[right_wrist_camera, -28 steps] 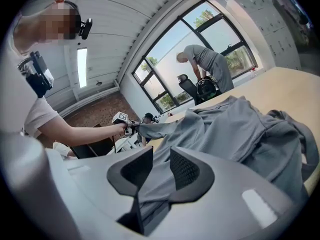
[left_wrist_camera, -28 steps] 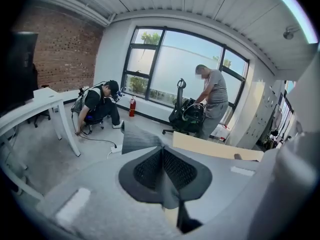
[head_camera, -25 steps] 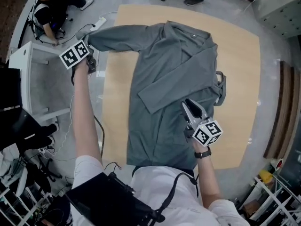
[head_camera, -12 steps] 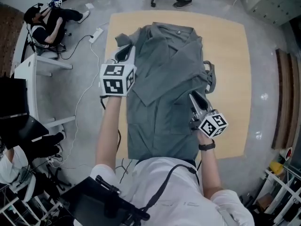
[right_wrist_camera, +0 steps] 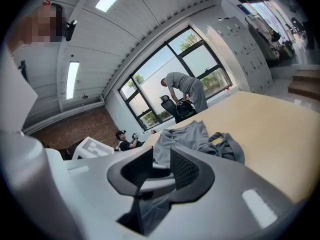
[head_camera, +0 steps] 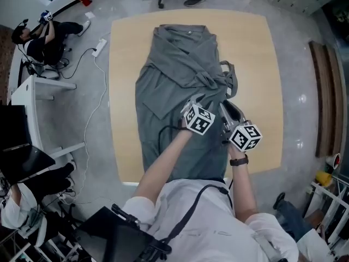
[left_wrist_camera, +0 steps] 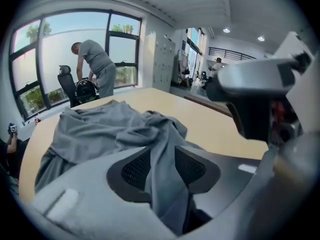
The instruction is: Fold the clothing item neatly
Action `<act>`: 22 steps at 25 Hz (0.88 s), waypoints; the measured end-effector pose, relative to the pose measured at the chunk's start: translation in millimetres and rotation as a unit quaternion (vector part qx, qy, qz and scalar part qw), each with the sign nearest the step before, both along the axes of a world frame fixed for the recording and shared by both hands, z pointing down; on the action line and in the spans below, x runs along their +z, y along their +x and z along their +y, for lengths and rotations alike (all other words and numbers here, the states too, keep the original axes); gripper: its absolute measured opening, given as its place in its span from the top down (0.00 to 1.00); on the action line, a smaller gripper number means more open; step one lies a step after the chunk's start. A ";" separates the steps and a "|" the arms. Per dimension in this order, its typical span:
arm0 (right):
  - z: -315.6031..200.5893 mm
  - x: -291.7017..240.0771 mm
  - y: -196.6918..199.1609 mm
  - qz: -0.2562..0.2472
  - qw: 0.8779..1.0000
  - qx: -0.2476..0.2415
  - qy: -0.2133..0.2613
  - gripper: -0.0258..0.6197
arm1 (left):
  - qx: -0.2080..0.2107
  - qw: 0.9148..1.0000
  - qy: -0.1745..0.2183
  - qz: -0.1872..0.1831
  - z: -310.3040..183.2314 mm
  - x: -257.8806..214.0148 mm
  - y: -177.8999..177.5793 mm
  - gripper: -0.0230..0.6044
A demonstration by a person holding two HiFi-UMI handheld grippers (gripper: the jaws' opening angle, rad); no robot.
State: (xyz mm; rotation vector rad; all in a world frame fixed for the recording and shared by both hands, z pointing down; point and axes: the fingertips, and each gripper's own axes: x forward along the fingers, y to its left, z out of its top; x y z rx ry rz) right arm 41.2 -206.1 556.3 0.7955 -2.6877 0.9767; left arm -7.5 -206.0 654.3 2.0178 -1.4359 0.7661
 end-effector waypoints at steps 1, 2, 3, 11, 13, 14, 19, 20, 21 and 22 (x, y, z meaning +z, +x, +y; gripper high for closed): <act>1.4 6.0 2.2 0.010 1.000 -0.003 -0.002 0.80 | 0.007 1.000 -0.012 -0.002 14.4 8.2 2.0 0.71; 1.9 12.8 4.6 0.020 1.000 -0.006 -0.004 0.80 | 0.004 1.000 -0.021 -0.006 26.0 13.2 -1.2 0.71; 1.3 20.2 6.5 0.030 0.999 -0.011 -0.006 0.79 | -0.006 1.000 -0.026 -0.009 33.7 16.3 -8.2 0.71; -38.2 62.9 -49.6 0.160 0.978 -0.121 0.057 0.73 | -0.048 0.998 -0.025 -0.041 0.7 20.8 -87.8 0.71; -60.2 72.8 -63.3 0.192 0.971 -0.131 0.062 0.73 | -0.016 0.998 -0.028 -0.052 -22.6 25.1 -87.7 0.71; -68.8 82.0 -68.1 0.212 0.966 -0.136 0.057 0.73 | -0.001 0.998 -0.031 -0.057 -33.9 28.4 -87.3 0.71; -82.1 143.5 -67.6 0.302 0.941 -0.153 -0.003 0.75 | 0.046 0.994 -0.066 -0.072 -64.7 61.1 -81.0 0.73; -82.3 149.9 -66.5 0.310 0.939 -0.150 -0.005 0.78 | 0.048 0.994 -0.070 -0.073 -63.4 65.5 -81.0 0.83; -83.3 151.6 -65.9 0.312 0.939 -0.144 -0.003 0.86 | 0.046 0.994 -0.068 -0.068 -60.9 65.8 -81.2 0.95; -84.2 148.2 -65.9 0.305 0.942 -0.137 0.000 0.92 | 0.040 0.996 -0.059 -0.059 -57.5 60.6 -81.6 0.95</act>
